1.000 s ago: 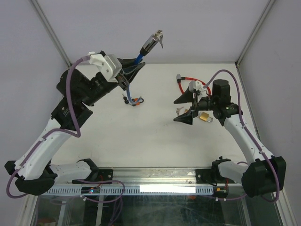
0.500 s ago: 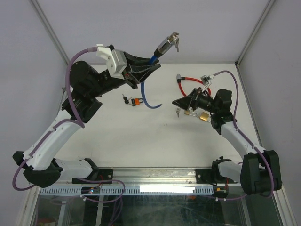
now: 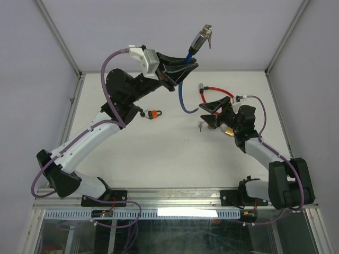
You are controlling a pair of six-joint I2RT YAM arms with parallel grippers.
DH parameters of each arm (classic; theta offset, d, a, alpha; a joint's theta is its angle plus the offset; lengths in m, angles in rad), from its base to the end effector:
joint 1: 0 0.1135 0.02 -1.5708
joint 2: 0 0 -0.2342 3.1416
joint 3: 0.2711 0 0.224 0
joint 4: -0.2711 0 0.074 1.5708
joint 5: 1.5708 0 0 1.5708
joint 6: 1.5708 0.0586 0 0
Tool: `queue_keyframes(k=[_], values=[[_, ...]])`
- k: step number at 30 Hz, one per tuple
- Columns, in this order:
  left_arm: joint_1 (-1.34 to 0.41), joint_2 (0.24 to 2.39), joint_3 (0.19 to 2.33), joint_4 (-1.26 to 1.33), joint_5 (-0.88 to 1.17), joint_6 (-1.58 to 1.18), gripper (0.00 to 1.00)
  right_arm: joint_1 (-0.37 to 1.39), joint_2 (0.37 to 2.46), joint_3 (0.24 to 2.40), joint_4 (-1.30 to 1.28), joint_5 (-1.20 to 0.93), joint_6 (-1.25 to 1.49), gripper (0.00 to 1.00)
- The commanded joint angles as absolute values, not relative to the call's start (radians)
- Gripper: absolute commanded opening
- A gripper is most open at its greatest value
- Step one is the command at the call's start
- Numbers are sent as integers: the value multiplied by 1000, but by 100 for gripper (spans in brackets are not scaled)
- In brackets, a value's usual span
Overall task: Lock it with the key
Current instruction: Pick up the lock from the center of the board.
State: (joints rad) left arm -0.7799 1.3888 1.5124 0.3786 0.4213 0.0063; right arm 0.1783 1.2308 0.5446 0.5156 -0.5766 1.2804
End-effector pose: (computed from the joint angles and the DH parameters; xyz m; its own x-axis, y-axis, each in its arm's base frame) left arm 0.1937 -0.2253 0.4913 0.3479 -0.3360 -0.8753 0.8944 0.3989 0.2024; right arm 0.2583 0.0790 0.2231 -0.6969 0.6906 -0.1935 -0.0339 0.2378 0.9707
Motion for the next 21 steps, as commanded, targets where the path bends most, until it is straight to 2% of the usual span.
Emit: queue_keyframes(k=[1,12,21], values=[[-811,1421,1592,590,405,-60,0,177,1262,530,615,-536,1412,80],[-867,1469,1598,724,406,-163,0,176,1255,520,556,-479,1435,77],[-907,1456,1596,789,435,-251,0,158,1206,505,559,-438,1481,70]])
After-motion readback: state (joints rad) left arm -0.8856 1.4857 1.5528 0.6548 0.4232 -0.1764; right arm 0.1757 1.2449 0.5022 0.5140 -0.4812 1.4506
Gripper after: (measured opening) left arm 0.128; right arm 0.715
